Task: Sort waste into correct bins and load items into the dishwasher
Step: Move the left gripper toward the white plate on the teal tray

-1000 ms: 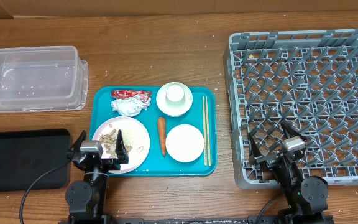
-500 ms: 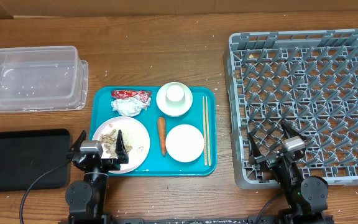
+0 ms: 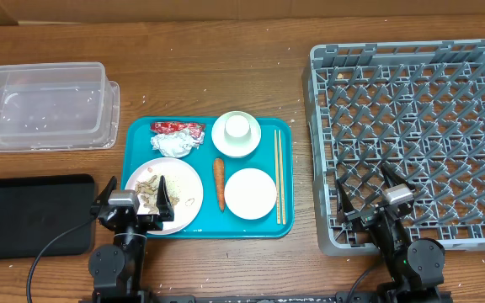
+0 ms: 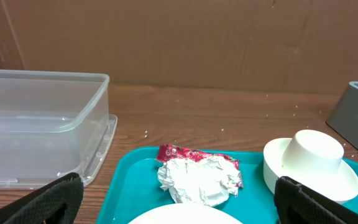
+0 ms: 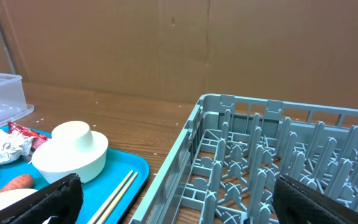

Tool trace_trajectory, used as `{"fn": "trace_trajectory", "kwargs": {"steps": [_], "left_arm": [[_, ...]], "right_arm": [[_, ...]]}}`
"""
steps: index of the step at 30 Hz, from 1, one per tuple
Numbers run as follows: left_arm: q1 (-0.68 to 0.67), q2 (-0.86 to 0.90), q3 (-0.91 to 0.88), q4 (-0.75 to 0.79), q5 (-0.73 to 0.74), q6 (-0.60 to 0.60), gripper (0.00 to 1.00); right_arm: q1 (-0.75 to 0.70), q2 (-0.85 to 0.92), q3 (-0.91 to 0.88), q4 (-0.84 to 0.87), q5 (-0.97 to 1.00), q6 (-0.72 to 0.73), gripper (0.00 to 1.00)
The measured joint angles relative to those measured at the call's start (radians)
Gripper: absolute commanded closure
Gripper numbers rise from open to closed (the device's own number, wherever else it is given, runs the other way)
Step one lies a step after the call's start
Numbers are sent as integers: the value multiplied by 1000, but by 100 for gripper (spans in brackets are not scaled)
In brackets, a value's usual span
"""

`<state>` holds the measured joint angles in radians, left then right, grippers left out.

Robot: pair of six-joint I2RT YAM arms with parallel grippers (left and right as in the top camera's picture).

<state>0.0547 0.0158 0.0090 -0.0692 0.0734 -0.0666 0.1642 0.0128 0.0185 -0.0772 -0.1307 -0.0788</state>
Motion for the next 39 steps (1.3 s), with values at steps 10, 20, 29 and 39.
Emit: {"fn": "trace_trajectory", "kwargs": {"steps": [10,20,29,39], "left_arm": [[0,0,0,0,0,0,0],[0,0,0,0,0,0,0],[0,0,-1,44,78,-55,0],[0,-1,-1,362,344,-228,0]], "right_arm": [[0,0,0,0,0,0,0],[0,0,0,0,0,0,0],[0,0,0,0,0,0,0],[0,0,0,-1,0,0,0]]}}
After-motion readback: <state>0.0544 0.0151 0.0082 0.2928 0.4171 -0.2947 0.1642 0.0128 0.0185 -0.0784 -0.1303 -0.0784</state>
